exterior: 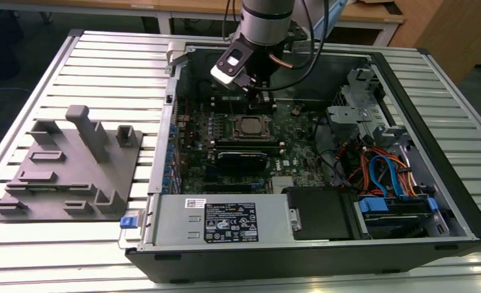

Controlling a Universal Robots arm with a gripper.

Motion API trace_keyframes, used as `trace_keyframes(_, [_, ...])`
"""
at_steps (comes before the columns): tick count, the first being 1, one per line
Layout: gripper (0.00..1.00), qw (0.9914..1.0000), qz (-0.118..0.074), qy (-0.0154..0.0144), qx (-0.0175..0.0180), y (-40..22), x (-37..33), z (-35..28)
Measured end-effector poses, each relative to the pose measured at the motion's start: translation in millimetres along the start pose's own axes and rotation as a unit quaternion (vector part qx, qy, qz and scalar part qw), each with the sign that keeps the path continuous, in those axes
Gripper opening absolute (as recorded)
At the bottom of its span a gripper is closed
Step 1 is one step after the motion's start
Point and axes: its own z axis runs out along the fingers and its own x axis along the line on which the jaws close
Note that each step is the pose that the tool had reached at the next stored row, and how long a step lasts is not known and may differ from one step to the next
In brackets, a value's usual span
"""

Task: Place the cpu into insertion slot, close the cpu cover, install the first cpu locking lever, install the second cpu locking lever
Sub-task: 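Install the first cpu locking lever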

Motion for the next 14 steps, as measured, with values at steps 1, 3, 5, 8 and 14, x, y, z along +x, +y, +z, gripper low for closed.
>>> trace_keyframes(1, [0.1,0.99998,-0.007,0.0,0.0,0.0,0.0,0.0])
trace_keyframes(3, [0.1,0.99981,-0.019,0.0001,0.0001,0.0,0.0,0.0])
trace_keyframes(5, [0.1,0.99944,-0.034,0.0001,0.0002,0.0,0.0,0.0])
trace_keyframes(8, [0.1,0.99823,-0.059,0.0002,0.0004,0.0,0.0,0.1])
trace_keyframes(14, [0.1,0.99354,-0.113,0.0004,0.0007,0.0,0.0,0.4])
